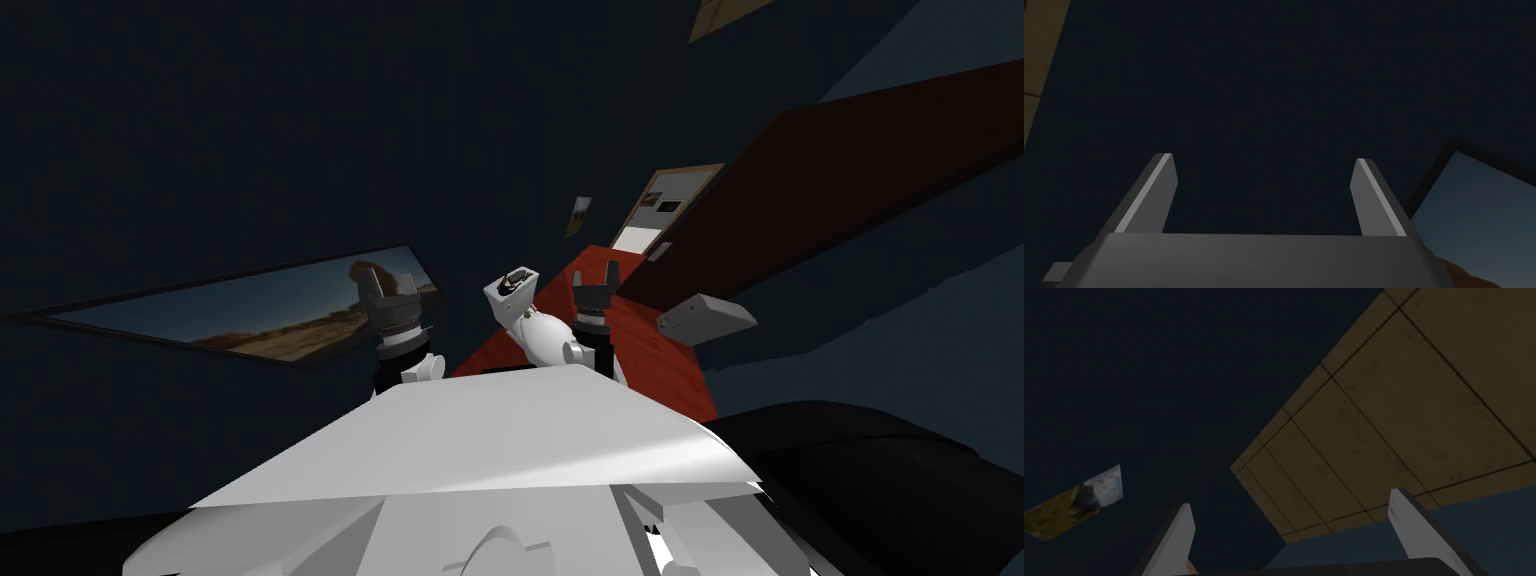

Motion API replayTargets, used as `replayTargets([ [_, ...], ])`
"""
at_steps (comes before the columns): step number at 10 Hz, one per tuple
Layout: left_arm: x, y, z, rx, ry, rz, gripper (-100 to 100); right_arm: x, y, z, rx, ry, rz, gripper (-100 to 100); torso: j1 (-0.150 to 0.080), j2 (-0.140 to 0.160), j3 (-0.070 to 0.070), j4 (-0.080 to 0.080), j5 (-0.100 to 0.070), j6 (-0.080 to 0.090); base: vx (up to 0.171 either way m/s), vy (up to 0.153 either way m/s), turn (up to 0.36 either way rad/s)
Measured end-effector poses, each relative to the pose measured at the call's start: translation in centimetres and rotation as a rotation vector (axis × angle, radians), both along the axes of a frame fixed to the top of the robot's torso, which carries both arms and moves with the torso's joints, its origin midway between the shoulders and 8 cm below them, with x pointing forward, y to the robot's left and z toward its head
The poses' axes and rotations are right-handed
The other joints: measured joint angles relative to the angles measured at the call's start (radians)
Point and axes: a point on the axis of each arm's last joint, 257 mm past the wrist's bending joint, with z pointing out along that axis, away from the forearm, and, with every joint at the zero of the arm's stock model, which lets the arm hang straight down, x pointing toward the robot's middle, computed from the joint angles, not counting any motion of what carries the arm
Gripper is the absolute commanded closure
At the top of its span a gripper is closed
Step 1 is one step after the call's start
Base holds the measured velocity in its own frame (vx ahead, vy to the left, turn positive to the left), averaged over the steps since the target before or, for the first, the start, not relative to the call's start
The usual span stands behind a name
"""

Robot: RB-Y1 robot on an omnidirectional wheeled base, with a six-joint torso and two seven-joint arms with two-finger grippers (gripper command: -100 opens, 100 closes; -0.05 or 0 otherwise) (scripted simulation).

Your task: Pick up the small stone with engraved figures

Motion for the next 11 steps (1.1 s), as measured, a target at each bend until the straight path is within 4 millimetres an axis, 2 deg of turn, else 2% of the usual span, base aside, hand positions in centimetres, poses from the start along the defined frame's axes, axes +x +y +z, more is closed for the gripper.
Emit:
replayTargets([
  [2, 0.0, 0.0, 0.0, 0.0, 0.0, 0.0, 0, 0.5, 0.4, -1.6, -0.063, 0.053, 0.002, -100, 0.0, 0.002, 0.001, 0.0, 0.0, 0.0, -0.032, 0.005, 0.183],
  [4, 0.0, 0.0, 0.0, 0.0, 0.0, 0.0, 0, 1.4, 0.0, -4.3, -0.146, 0.139, -0.012, -100, 0.0, 0.003, 0.002, 0.001, 0.0, -0.001, -0.05, 0.011, 0.28],
  [6, 0.0, 0.0, 0.0, 0.0, 0.0, 0.0, 0, 2.5, -0.4, -8.2, -0.247, 0.257, -0.039, -100, 0.0, 0.004, 0.002, 0.001, 0.0, -0.001, -0.056, 0.007, 0.208],
  [8, 0.0, 0.0, 0.0, 0.0, 0.0, 0.0, 0, 2.0, -0.8, -11.4, -0.311, 0.341, -0.061, -100, 0.0, 0.003, 0.002, 0.001, 0.0, 0.0, -0.053, 0.007, 0.302],
  [9, 0.0, 0.0, 0.0, 0.0, 0.0, 0.0, 0, 1.8, -1.7, -14.0, -0.363, 0.407, -0.08, -100, -0.001, 0.004, 0.002, 0.001, 0.0, -0.001, -0.088, 0.02, 0.489],
  [10, 0.0, 0.0, 0.0, 0.0, 0.0, 0.0, 0, 1.1, -2.0, -17.0, -0.419, 0.483, -0.098, -100, 0.0, 0.006, 0.003, 0.001, 0.0, 0.0, -0.073, 0.021, 0.101],
  [11, 0.0, 0.0, 0.0, 0.0, 0.0, 0.0, 0, 1.1, -2.8, -18.0, -0.453, 0.519, -0.111, -100, 0.0, 0.005, 0.003, 0.001, 0.0, 0.001, -0.062, 0.032, 0.314],
])
